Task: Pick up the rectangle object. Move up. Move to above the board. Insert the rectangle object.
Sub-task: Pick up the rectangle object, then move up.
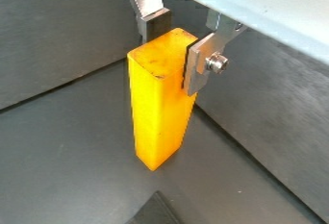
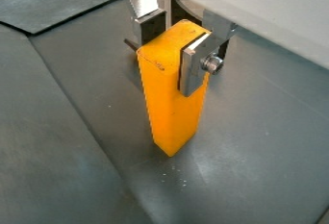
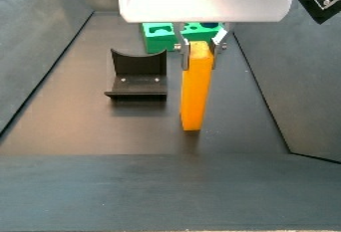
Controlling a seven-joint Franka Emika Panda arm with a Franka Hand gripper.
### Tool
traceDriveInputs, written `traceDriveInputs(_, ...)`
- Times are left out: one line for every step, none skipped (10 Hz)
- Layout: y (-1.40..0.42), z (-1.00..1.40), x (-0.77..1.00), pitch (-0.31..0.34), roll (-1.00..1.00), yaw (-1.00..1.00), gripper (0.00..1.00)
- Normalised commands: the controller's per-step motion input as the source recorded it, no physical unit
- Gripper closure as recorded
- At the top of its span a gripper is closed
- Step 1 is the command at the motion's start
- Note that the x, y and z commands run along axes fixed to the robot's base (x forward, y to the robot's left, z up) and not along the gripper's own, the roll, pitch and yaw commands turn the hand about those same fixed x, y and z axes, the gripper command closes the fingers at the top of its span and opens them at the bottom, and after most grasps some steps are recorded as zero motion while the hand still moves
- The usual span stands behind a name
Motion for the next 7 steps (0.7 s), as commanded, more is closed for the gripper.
traceDriveInputs(0.00, 0.00, 0.00, 0.000, 0.00, 0.00, 1.00)
traceDriveInputs(0.00, 0.00, 0.00, 0.000, 0.00, 0.00, 1.00)
traceDriveInputs(0.00, 0.83, 0.00, 0.000, 0.00, 0.00, 1.00)
traceDriveInputs(-0.04, 0.82, -0.01, 0.004, -0.01, 0.04, 1.00)
traceDriveInputs(-0.04, 0.68, -0.03, 0.010, 0.01, 0.04, 1.00)
traceDriveInputs(-0.02, 0.54, -0.03, 0.020, 0.03, 0.04, 1.00)
traceDriveInputs(-0.01, 0.32, -0.01, 0.044, 0.05, 0.03, 1.00)
